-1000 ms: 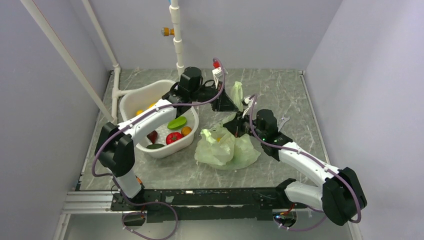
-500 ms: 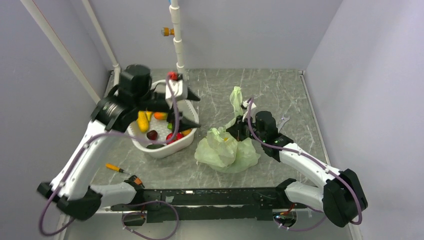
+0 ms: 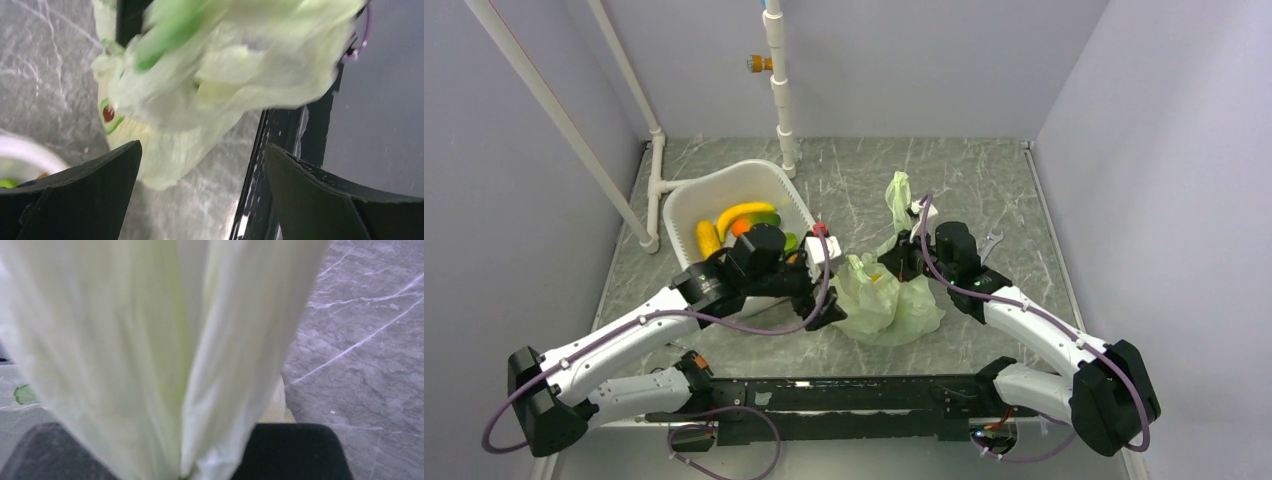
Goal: Place the fake fruits into the plastic bag and tie a complex knot
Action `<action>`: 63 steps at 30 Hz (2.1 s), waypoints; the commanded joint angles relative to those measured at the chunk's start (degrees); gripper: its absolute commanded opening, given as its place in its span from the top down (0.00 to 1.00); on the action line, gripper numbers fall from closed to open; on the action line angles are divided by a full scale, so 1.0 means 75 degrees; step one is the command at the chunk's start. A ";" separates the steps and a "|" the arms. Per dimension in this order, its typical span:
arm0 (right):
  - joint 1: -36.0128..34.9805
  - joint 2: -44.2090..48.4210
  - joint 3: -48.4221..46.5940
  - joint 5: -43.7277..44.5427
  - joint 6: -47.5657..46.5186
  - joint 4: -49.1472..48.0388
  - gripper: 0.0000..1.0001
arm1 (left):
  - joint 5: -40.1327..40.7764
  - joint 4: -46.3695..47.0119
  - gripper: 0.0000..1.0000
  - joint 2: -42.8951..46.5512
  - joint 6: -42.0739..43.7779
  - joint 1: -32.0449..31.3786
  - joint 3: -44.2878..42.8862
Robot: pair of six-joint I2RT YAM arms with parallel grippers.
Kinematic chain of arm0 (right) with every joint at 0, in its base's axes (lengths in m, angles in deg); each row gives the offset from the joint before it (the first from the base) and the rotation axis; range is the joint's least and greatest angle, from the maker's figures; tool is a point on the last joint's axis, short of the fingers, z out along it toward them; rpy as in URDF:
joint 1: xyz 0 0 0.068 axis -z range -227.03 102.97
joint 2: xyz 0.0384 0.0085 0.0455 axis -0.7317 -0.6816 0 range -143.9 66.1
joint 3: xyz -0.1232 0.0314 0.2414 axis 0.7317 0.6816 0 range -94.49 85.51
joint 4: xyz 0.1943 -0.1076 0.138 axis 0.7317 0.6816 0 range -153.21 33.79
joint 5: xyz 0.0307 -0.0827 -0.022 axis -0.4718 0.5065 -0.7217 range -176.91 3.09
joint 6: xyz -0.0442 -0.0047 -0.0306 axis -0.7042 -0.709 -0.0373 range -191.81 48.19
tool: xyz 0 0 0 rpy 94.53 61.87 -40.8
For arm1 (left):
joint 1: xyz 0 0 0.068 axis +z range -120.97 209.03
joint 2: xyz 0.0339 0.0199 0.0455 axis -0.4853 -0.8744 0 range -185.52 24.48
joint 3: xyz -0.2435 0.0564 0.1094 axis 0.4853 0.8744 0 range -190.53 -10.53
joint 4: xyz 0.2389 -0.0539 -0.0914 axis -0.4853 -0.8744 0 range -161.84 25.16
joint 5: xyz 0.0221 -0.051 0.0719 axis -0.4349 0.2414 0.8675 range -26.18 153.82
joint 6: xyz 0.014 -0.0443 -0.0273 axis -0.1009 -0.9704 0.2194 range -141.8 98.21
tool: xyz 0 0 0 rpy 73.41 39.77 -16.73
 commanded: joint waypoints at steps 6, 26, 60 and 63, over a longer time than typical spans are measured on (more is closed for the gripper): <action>-0.0018 -0.0153 -0.0550 0.0248 0.0088 0.0032 1.00 | 0.4060 0.3075 0.01 -0.0532 -0.1628 -0.2015 -0.0054; -0.0136 0.0437 -0.0550 0.0441 0.0019 0.0587 1.00 | 0.3276 0.3438 0.01 -0.1958 -0.1704 -0.1878 -0.0655; -0.0110 -0.0100 -0.0957 0.1723 0.1241 0.0888 1.00 | 0.4097 0.4388 0.07 -0.2952 -0.2230 -0.1921 -0.0420; -0.0092 -0.0003 -0.0952 0.1835 0.1099 0.1098 1.00 | 0.3685 0.4420 0.49 -0.2772 -0.2004 -0.1655 -0.0328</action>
